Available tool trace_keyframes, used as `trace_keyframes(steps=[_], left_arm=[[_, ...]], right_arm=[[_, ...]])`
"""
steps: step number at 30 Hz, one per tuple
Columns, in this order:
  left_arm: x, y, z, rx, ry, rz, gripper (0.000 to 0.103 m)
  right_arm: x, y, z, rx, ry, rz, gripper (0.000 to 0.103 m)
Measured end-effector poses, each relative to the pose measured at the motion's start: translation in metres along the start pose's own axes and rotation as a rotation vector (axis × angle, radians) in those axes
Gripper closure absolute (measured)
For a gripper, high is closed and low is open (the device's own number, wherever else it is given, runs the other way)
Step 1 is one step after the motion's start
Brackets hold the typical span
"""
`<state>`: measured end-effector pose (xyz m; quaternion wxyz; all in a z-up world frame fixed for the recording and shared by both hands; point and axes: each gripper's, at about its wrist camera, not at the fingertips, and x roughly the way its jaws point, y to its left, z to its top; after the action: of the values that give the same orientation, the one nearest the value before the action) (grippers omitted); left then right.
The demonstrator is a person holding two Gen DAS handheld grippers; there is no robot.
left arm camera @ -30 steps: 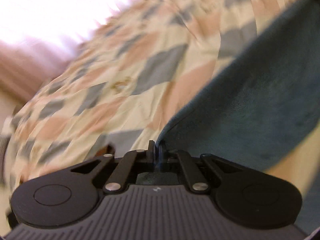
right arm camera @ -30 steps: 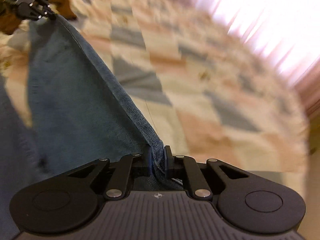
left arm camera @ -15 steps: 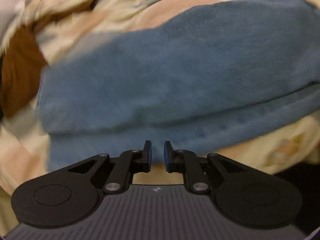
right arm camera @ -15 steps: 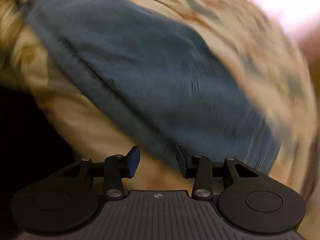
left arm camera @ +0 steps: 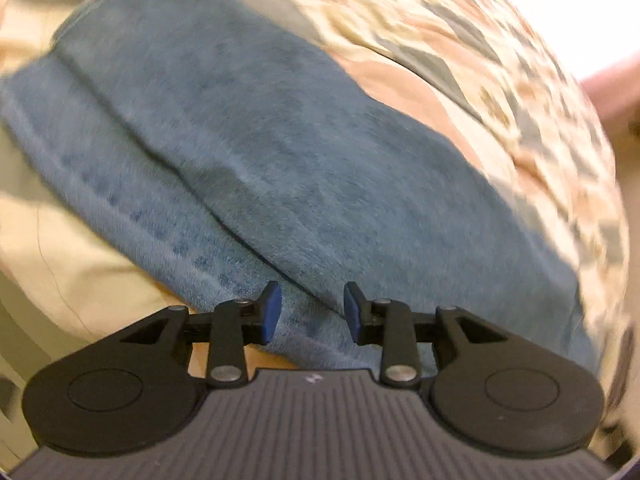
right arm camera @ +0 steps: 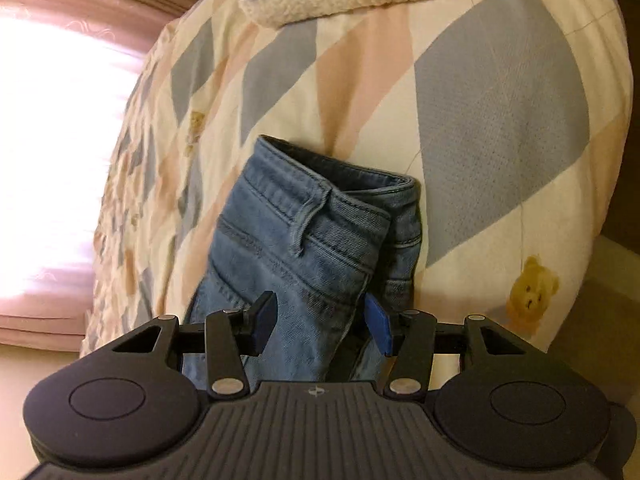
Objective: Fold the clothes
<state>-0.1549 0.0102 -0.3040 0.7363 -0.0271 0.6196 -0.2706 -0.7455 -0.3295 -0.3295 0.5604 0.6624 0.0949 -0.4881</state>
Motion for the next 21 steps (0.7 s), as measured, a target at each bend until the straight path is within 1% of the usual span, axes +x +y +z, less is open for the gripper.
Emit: trace_keyframes(steps=[3, 6, 9, 10, 11, 13, 15, 16, 18, 19, 21], left_arm=[[0.014, 0.010, 0.006, -0.088, -0.039, -0.016, 0.074], [0.022, 0.017, 0.013, -0.153, -0.087, -0.037, 0.073], [0.035, 0.022, 0.020, -0.183, -0.088, -0.035, 0.073], [0.039, 0.023, 0.021, -0.192, -0.089, -0.031, 0.076], [0.039, 0.022, 0.023, -0.185, -0.100, -0.021, 0.102], [0.031, 0.017, 0.024, -0.132, -0.140, 0.004, 0.103], [0.013, 0.006, 0.022, -0.043, -0.182, 0.014, 0.103], [0.003, 0.001, 0.020, 0.001, -0.198, 0.023, 0.103], [-0.023, -0.006, 0.014, 0.075, -0.247, 0.049, 0.103], [-0.037, -0.006, 0.011, 0.095, -0.270, 0.065, 0.103], [-0.058, 0.000, 0.007, 0.098, -0.288, 0.090, 0.103]], right_arm=[[0.009, -0.004, -0.001, 0.035, -0.004, 0.001, 0.051], [0.013, -0.011, 0.004, 0.070, -0.019, 0.009, 0.051], [0.013, -0.022, 0.009, 0.100, -0.029, 0.010, 0.050], [0.013, -0.023, 0.011, 0.105, -0.031, 0.012, 0.052], [0.014, -0.024, 0.013, 0.109, -0.033, 0.012, 0.054], [0.015, -0.021, 0.019, 0.087, -0.040, -0.008, 0.076], [0.006, -0.014, 0.021, 0.029, -0.054, 0.004, 0.087], [0.000, -0.010, 0.021, 0.001, -0.060, 0.009, 0.089], [-0.012, 0.001, 0.021, -0.057, -0.065, 0.015, 0.092], [-0.016, 0.006, 0.022, -0.079, -0.068, 0.016, 0.092], [-0.024, 0.011, 0.026, -0.101, -0.055, 0.018, 0.093]])
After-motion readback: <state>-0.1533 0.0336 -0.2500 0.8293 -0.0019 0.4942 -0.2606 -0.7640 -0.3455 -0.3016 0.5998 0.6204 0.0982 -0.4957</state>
